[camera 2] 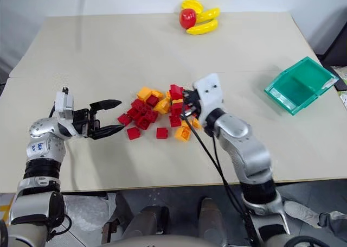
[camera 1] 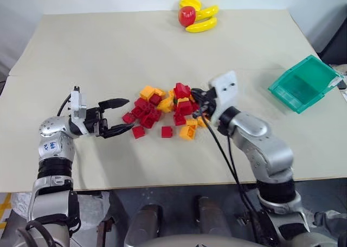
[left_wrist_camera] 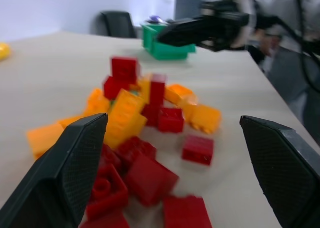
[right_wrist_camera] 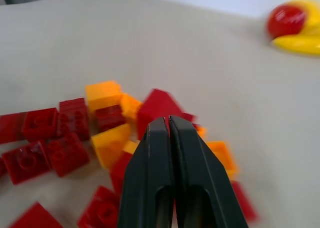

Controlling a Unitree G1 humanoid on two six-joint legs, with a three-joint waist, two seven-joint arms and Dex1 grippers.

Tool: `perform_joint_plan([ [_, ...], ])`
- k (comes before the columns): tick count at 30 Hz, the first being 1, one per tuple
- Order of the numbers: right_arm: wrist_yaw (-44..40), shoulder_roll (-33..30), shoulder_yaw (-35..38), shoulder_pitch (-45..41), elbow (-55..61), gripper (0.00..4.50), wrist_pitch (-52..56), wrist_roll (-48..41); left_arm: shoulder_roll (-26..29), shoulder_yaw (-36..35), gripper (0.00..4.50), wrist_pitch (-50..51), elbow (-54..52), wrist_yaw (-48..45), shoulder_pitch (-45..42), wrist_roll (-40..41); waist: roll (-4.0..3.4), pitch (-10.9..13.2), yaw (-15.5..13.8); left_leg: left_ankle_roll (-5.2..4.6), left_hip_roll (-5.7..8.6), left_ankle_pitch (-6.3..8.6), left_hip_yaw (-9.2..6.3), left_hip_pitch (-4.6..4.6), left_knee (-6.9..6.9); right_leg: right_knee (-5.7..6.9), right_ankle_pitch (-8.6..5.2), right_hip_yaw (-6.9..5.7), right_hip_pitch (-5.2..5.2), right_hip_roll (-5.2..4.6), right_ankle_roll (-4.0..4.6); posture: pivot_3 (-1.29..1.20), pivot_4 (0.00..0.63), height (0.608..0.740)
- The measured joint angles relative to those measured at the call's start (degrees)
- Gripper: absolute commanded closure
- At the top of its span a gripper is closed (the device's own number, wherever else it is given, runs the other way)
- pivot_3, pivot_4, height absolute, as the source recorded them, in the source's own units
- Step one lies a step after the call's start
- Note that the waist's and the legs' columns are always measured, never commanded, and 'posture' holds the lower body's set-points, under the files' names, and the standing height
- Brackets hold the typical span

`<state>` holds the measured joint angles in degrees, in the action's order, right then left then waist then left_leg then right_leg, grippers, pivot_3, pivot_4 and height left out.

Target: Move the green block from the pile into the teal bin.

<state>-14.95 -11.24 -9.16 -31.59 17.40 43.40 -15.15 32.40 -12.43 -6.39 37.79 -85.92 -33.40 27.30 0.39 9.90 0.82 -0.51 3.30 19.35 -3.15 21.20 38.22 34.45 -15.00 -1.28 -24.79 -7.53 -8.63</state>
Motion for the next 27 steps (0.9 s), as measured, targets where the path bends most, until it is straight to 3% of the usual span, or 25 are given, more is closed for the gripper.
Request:
perform_joint_plan([
  [6,2.3,11.6,-4.4,-11.1,-22.4,4.44,-8.7,5.1,-1.0,0.1,0.00,-3.1,1.3,1.8,-0.9,-0.8,0.00,0.0,1.3,0.07,0.01,-0.04,0.02,0.02,0.01,0.49,-0.01,-0.04,-0.30,-0.06,0.05,0.00,0.150,0.740],
  [14,7.2,15.3,-2.1,-19.3,-41.4,4.44,-20.6,10.1,-2.2,0.0,0.00,-3.1,-0.9,4.8,0.4,-0.8,0.03,0.0,2.1,0.07,-0.04,-0.05,0.02,0.01,0.08,0.63,0.00,-0.03,-0.34,-0.13,0.08,0.00,0.150,0.740],
  [19,6.5,13.3,-2.4,-17.6,-39.6,4.44,-20.5,12.4,-2.4,0.0,0.00,-3.1,-1.6,6.4,0.5,-0.7,0.04,0.0,2.2,0.07,-0.05,-0.05,0.01,-0.01,0.23,0.71,0.00,-0.01,-0.29,-0.14,0.08,0.00,0.150,0.740],
  [24,2.2,3.9,-3.9,-10.4,-26.3,4.44,-11.1,14.9,-2.5,-0.1,0.00,-3.0,-1.6,7.5,1.2,-0.7,0.06,-0.1,1.3,-0.04,-0.03,0.03,-0.03,-0.07,0.64,0.54,0.01,-0.02,0.14,-0.12,0.06,0.00,0.150,0.740],
  [27,0.2,1.5,-4.5,-8.3,-22.7,4.44,-5.2,15.2,-2.9,0.0,0.00,-3.1,-1.6,7.9,1.1,-0.7,0.07,-0.1,0.9,-0.02,-0.08,0.02,-0.02,-0.17,0.75,0.61,0.02,0.00,0.21,-0.08,0.07,0.00,0.150,0.740],
])
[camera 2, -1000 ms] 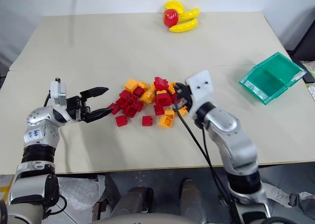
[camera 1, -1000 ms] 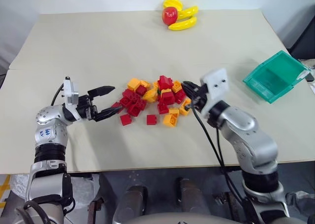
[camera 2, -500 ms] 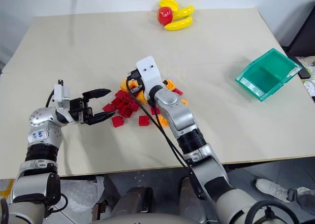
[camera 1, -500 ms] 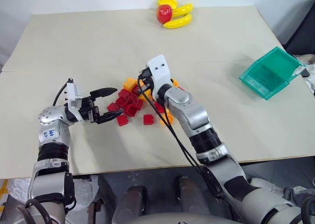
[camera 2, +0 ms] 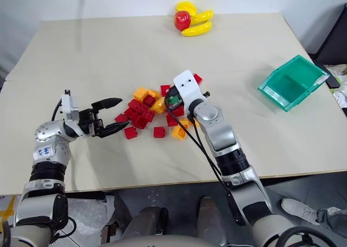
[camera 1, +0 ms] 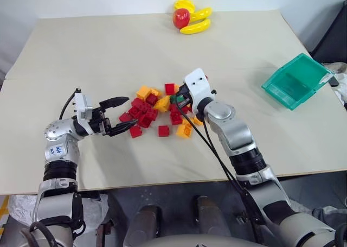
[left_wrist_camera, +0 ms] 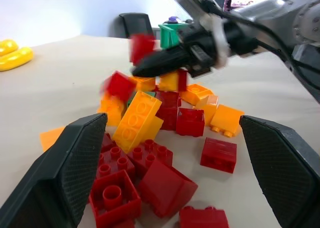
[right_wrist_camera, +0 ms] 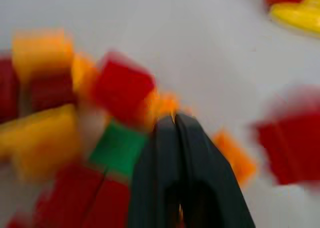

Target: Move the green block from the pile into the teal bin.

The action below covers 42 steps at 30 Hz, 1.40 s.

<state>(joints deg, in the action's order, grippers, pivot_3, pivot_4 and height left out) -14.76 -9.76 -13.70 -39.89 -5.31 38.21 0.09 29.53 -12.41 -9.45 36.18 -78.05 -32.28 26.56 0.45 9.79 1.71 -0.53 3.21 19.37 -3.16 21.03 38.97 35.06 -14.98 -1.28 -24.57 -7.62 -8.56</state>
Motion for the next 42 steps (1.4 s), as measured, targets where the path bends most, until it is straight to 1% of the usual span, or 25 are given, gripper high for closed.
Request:
perform_joint_plan([
  [3,-2.0,-4.5,0.7,1.4,2.1,4.44,3.3,0.5,-0.1,-0.1,0.00,0.0,0.4,0.3,0.0,0.0,-0.06,0.0,-0.3,-0.01,0.03,-0.01,0.01,0.05,0.04,0.02,0.01,0.02,-0.06,-0.02,0.01,0.00,0.150,0.740],
  [6,-3.7,-5.7,1.0,1.3,3.3,4.44,4.8,0.4,-0.1,-0.1,0.00,0.0,0.5,0.5,-0.1,0.0,-0.06,0.0,-0.1,0.00,0.01,-0.01,0.02,0.10,0.00,0.06,0.01,0.02,-0.13,0.02,0.01,0.00,0.150,0.740],
  [8,-4.3,-5.4,1.0,0.3,2.2,4.44,4.5,0.3,-0.3,0.0,0.00,-0.1,0.7,0.5,-0.6,0.0,-0.06,0.0,0.1,0.01,0.02,0.00,0.12,0.15,-0.04,0.06,0.01,0.08,-0.25,0.05,0.01,0.00,0.150,0.740],
  [14,-4.3,-2.0,1.3,-4.3,-6.5,4.44,0.0,0.9,-0.4,0.0,0.00,-0.5,0.8,0.8,-1.1,0.0,-0.06,0.0,0.3,0.01,-0.02,0.00,0.20,0.15,-0.09,0.04,0.01,0.11,-0.31,0.05,0.01,0.00,0.150,0.740],
  [19,-6.7,0.3,1.2,-4.9,-7.7,4.44,-2.7,0.2,-0.4,0.0,0.00,-0.6,0.8,1.0,-1.1,0.0,-0.06,0.0,0.3,0.01,-0.05,0.01,0.20,0.16,-0.10,0.03,0.01,0.12,-0.33,0.04,0.01,0.00,0.150,0.740],
  [24,-16.4,-1.2,0.7,1.2,2.6,4.44,-2.0,-6.0,-0.3,-0.2,0.00,-0.6,0.4,1.3,-0.7,0.0,-0.07,0.0,0.0,0.00,-0.04,0.06,0.20,0.34,-0.15,0.00,0.01,0.10,-0.53,0.04,0.01,0.00,0.150,0.740],
  [26,-18.4,-3.6,1.0,2.9,5.6,4.44,-1.5,-7.3,-0.3,-0.2,0.00,-0.6,0.3,1.4,-0.6,0.1,-0.07,0.1,-0.1,-0.03,-0.01,0.07,0.23,0.42,-0.12,-0.01,0.01,0.11,-0.61,0.00,0.01,0.00,0.150,0.740],
  [29,-21.0,-7.8,4.1,4.9,10.7,4.44,-0.4,-10.2,-0.2,-0.4,0.00,-0.6,0.2,1.7,-0.3,0.1,-0.07,0.1,-0.3,-0.05,0.00,0.08,0.23,0.47,-0.12,-0.06,0.01,0.08,-0.62,-0.01,0.00,0.00,0.150,0.740],
  [31,-22.9,-10.4,6.4,5.9,13.4,4.09,-0.3,-12.1,-0.2,-0.5,0.00,-0.5,0.1,1.6,-0.1,0.1,-0.07,0.1,-0.3,-0.05,0.00,0.08,0.24,0.47,-0.12,-0.08,0.01,0.07,-0.62,0.00,0.00,0.00,0.150,0.740],
  [33,-26.8,-15.1,8.7,8.7,17.2,3.62,-1.0,-14.6,-0.3,-0.4,0.00,-0.5,0.0,1.6,-0.1,0.1,-0.06,0.1,-0.5,-0.08,0.02,0.11,0.24,0.48,-0.14,-0.12,0.01,0.05,-0.60,0.02,0.00,0.00,0.150,0.740],
  [35,-30.1,-20.0,11.6,11.9,19.7,2.89,-1.0,-16.8,-0.3,-0.4,0.00,-0.5,0.1,1.3,-0.1,0.1,-0.04,0.1,-0.7,-0.13,0.06,0.14,0.31,0.49,-0.14,-0.19,0.02,0.07,-0.59,0.01,-0.02,0.00,0.150,0.740],
  [38,-33.1,-25.1,14.7,15.4,22.8,1.87,-0.5,-19.4,-0.3,-0.2,0.00,-0.4,0.2,0.7,-0.3,0.1,-0.03,0.1,-0.9,-0.16,0.05,0.17,0.43,0.49,-0.13,-0.24,0.04,0.08,-0.60,0.01,-0.04,0.00,0.150,0.740],
  [42,-35.2,-32.7,20.6,21.0,26.7,0.48,1.6,-22.2,-0.3,0.0,0.00,0.1,0.3,-0.3,-0.7,0.2,-0.03,0.1,-1.4,-0.17,0.01,0.19,0.48,0.48,-0.09,-0.27,0.04,0.08,-0.58,0.02,-0.05,0.00,0.150,0.740],
])
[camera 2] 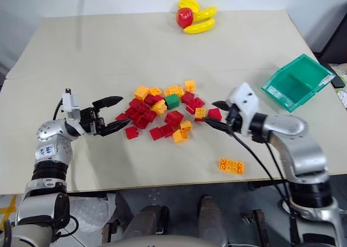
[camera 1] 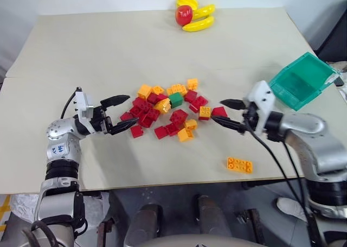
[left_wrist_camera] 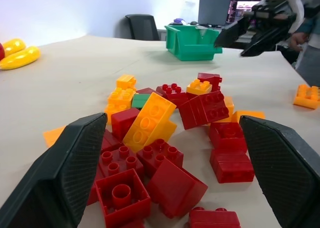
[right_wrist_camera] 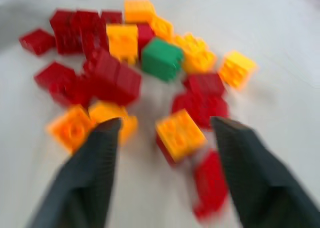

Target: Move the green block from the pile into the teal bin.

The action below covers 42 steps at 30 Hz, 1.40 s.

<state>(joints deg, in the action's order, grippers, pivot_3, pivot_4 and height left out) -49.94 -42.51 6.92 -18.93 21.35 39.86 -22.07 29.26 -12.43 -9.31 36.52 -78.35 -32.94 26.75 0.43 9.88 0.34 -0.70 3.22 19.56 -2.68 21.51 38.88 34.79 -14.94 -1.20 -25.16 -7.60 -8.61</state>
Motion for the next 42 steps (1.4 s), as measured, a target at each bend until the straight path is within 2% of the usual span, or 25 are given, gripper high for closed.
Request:
perform_joint_plan([
  [1,-0.2,-1.6,1.3,1.2,0.8,0.16,0.6,-0.3,0.0,0.0,0.00,0.1,0.1,-0.3,-0.1,0.0,0.01,0.0,-0.2,-0.01,-0.01,0.01,0.01,0.00,0.01,-0.01,0.00,0.01,0.00,-0.01,-0.01,0.00,0.150,0.740],
  [2,-0.6,-3.3,2.8,2.6,1.6,0.04,1.4,-0.9,0.2,0.0,0.00,0.3,0.2,-0.7,-0.1,0.0,0.01,0.0,-0.3,-0.02,-0.03,0.01,0.01,0.00,0.02,-0.03,0.01,0.00,0.03,-0.03,-0.01,0.00,0.150,0.740],
  [6,-0.5,-5.8,4.6,3.8,3.9,0.04,3.4,-2.5,0.6,-0.1,0.00,1.0,0.4,-1.7,-0.1,0.0,0.03,0.0,-0.3,-0.04,-0.10,0.02,0.03,-0.01,0.08,-0.08,0.02,0.03,0.05,-0.04,-0.04,0.00,0.150,0.740],
  [9,0.6,-5.5,2.0,0.2,4.1,0.04,4.9,-3.0,0.8,-0.1,0.00,1.1,0.7,-1.9,-0.3,0.0,0.03,0.0,-0.2,-0.04,-0.12,0.03,0.06,-0.02,0.11,-0.17,0.02,0.07,0.03,-0.05,-0.04,0.00,0.150,0.740],
  [15,6.4,2.7,-8.4,-14.6,-2.7,0.04,7.7,-0.3,0.4,-0.1,0.00,1.0,0.8,-1.8,-0.8,0.0,0.04,0.0,-0.2,-0.01,-0.15,0.03,0.04,-0.03,0.11,-0.02,0.04,0.06,0.01,-0.04,-0.01,0.00,0.150,0.740],
  [22,15.0,18.6,-19.7,-27.5,-25.4,0.04,5.3,8.8,-0.3,-0.2,0.00,1.1,-1.0,-1.2,0.9,0.1,0.03,0.0,0.2,0.01,-0.08,0.05,0.06,0.02,0.06,0.03,0.04,0.01,-0.11,-0.04,-0.01,0.00,0.150,0.740],
  [24,17.4,23.2,-20.4,-30.0,-32.9,0.04,4.1,10.7,-0.3,-0.3,0.00,1.1,-2.1,-1.2,2.0,0.2,0.02,0.0,0.4,0.00,-0.07,0.05,0.03,0.06,0.07,0.09,0.05,0.00,-0.16,-0.06,0.00,0.00,0.150,0.740],
  [28,18.3,28.1,-20.5,-32.8,-40.0,0.04,2.4,12.1,-0.3,-0.6,0.00,1.3,-3.6,-0.9,3.2,0.5,0.01,0.0,1.0,0.00,-0.05,0.06,-0.01,0.08,0.08,0.15,0.05,-0.02,-0.19,-0.07,0.00,0.00,0.150,0.740],
  [38,18.4,35.4,-20.5,-35.1,-46.2,0.04,0.6,13.4,-0.3,-0.7,0.00,1.8,-6.9,0.3,4.7,1.0,0.00,0.0,2.7,0.10,-0.14,0.02,0.03,0.05,0.13,0.31,0.04,0.01,-0.23,-0.01,0.02,0.00,0.150,0.740],
  [42,19.4,36.5,-19.9,-35.6,-48.2,0.92,-0.6,14.1,-0.3,-0.7,0.00,1.8,-6.9,0.4,4.7,1.0,0.00,0.0,2.8,0.10,-0.13,0.02,0.03,0.05,0.14,0.32,0.04,0.02,-0.24,-0.02,0.02,0.00,0.150,0.740],
])
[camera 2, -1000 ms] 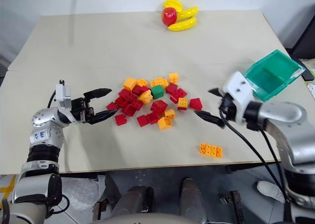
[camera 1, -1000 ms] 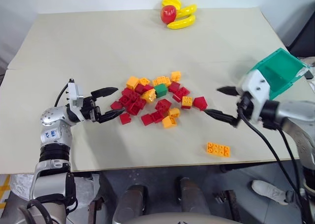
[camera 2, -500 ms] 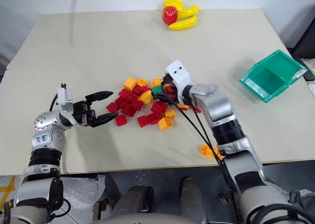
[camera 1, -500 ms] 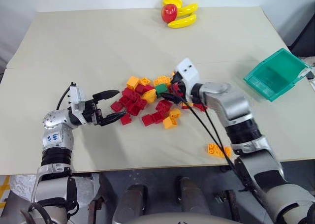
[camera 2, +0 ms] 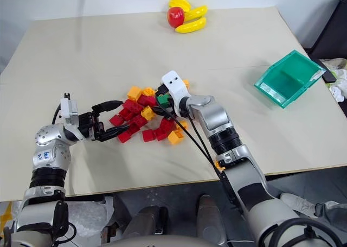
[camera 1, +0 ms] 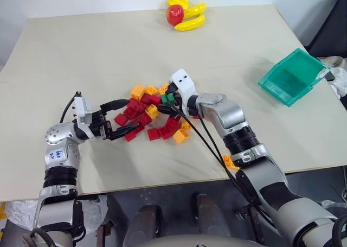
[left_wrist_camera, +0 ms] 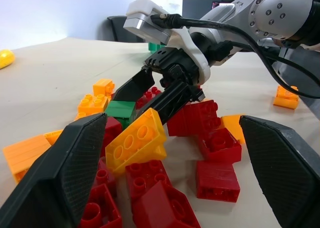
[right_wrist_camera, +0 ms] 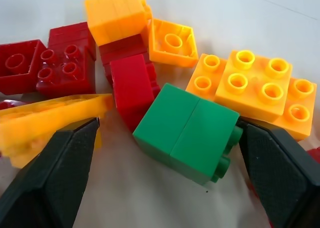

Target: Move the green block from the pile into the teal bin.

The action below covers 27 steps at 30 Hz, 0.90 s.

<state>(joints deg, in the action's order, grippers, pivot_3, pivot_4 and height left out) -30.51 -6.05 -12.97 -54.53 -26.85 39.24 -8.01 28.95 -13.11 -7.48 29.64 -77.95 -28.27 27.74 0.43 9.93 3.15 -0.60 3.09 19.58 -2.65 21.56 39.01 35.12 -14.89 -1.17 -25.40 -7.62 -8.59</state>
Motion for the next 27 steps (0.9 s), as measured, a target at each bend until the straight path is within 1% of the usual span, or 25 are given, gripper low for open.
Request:
perform_joint_plan([
  [1,0.4,0.1,0.2,0.0,-0.4,1.34,-0.3,0.1,0.0,0.0,0.00,0.0,0.0,0.0,-0.1,0.0,-0.01,0.0,0.0,0.00,0.00,0.00,0.00,0.00,0.00,0.00,0.00,0.01,-0.01,0.00,0.00,0.00,0.150,0.740],
  [3,0.7,0.0,1.0,0.7,0.6,1.93,0.0,0.1,-0.1,0.1,0.00,0.0,0.1,0.2,-0.2,0.0,-0.01,0.0,0.0,0.00,0.00,0.00,0.00,0.01,-0.01,0.00,0.00,0.01,-0.02,-0.01,0.00,0.00,0.150,0.740],
  [4,0.8,-0.2,1.2,1.3,2.1,2.01,0.5,0.1,-0.1,0.1,0.00,0.0,0.1,0.3,-0.4,0.0,-0.01,0.0,0.0,0.00,0.01,0.00,0.00,0.01,-0.01,0.00,0.00,0.01,-0.03,-0.02,0.00,0.00,0.150,0.740],
  [6,0.8,-0.9,2.0,2.6,6.3,2.01,2.4,-0.4,-0.6,0.3,0.00,0.0,0.1,0.4,-0.7,0.0,-0.02,0.0,0.0,-0.01,0.02,0.00,-0.01,0.01,-0.02,0.00,0.00,0.01,-0.04,-0.03,0.00,0.00,0.150,0.740],
  [10,0.8,-4.2,3.9,4.9,17.9,2.01,6.9,-1.8,-1.9,1.6,0.00,0.9,0.0,0.6,-1.3,-0.1,-0.02,0.0,-0.4,-0.02,0.05,0.01,-0.01,0.04,-0.02,-0.03,0.00,0.01,-0.04,-0.04,0.00,0.00,0.150,0.740],
  [11,0.7,-5.9,5.3,6.0,22.8,2.01,8.4,-2.8,-2.7,2.6,0.00,1.4,-0.4,0.9,-1.9,-0.3,-0.02,0.0,-0.8,-0.02,0.05,0.01,-0.02,0.05,-0.02,-0.02,0.00,0.00,-0.04,-0.04,0.00,0.00,0.150,0.740],
  [12,0.7,-6.4,5.8,6.1,24.2,2.01,8.9,-3.0,-2.9,2.9,0.00,1.5,-0.6,1.0,-1.9,-0.4,-0.02,0.0,-1.0,-0.02,0.05,0.01,0.00,0.05,-0.01,-0.03,0.00,0.01,-0.04,-0.04,0.00,0.00,0.150,0.740],
  [14,0.6,-9.2,7.7,7.6,30.6,2.01,11.1,-4.3,-4.4,4.7,0.00,1.6,-1.8,1.7,-2.9,-1.2,-0.02,0.0,-1.5,-0.03,0.06,0.02,0.02,0.05,-0.01,-0.04,0.00,0.02,-0.04,-0.03,0.00,0.00,0.150,0.740],
  [17,0.4,-13.2,10.2,9.8,37.3,2.01,13.0,-5.4,-6.0,7.0,0.00,1.4,-2.5,2.9,-3.9,-2.6,-0.02,0.0,-1.7,-0.04,0.16,0.02,0.06,0.06,0.00,-0.06,0.00,0.03,-0.03,-0.02,0.00,0.00,0.150,0.740],
  [18,0.0,-16.1,11.2,11.8,40.3,2.01,13.9,-5.6,-7.3,8.1,0.00,0.8,-2.3,3.9,-5.1,-3.9,-0.02,0.0,-2.1,-0.05,0.17,0.02,0.03,0.10,0.00,-0.07,0.00,0.01,-0.03,-0.03,0.00,0.00,0.150,0.740],
  [19,-0.4,-20.4,12.8,14.6,43.2,2.01,15.0,-5.9,-9.1,9.6,0.00,-0.4,-2.4,5.1,-6.3,-5.3,-0.02,0.0,-3.2,-0.11,0.22,0.05,0.03,0.14,0.03,-0.15,0.00,-0.01,-0.02,-0.04,-0.01,0.00,0.150,0.740],
  [20,-0.5,-23.1,14.4,16.3,44.3,2.01,16.1,-5.9,-10.0,10.4,0.00,-1.3,-2.4,5.8,-7.0,-6.2,-0.01,0.0,-3.5,-0.16,0.31,0.08,0.05,0.18,0.07,-0.19,0.02,0.00,0.00,-0.03,-0.03,0.00,0.150,0.740],
  [21,-0.5,-25.0,16.1,17.7,45.2,2.01,16.8,-5.9,-10.6,11.2,0.00,-2.0,-2.2,6.5,-7.5,-7.1,-0.01,0.0,-3.5,-0.20,0.33,0.10,0.14,0.19,0.07,-0.26,0.05,0.04,-0.01,-0.04,-0.09,0.00,0.150,0.740],
  [24,-1.0,-32.6,21.9,23.6,47.5,2.01,17.9,-6.0,-14.7,13.8,0.00,-4.0,-1.0,10.6,-11.1,-10.6,-0.01,0.0,-4.1,-0.26,0.34,0.13,0.21,0.31,0.09,-0.42,0.09,0.02,-0.02,-0.02,-0.17,0.00,0.150,0.740],
  [27,-0.9,-37.8,26.3,26.2,46.7,2.01,17.6,-5.3,-17.4,16.2,0.00,-4.7,1.6,15.6,-14.8,-14.6,-0.01,0.0,-4.0,-0.27,0.29,0.13,0.35,0.31,0.09,-0.49,0.12,0.05,-0.03,0.03,-0.21,0.00,0.150,0.740],
])
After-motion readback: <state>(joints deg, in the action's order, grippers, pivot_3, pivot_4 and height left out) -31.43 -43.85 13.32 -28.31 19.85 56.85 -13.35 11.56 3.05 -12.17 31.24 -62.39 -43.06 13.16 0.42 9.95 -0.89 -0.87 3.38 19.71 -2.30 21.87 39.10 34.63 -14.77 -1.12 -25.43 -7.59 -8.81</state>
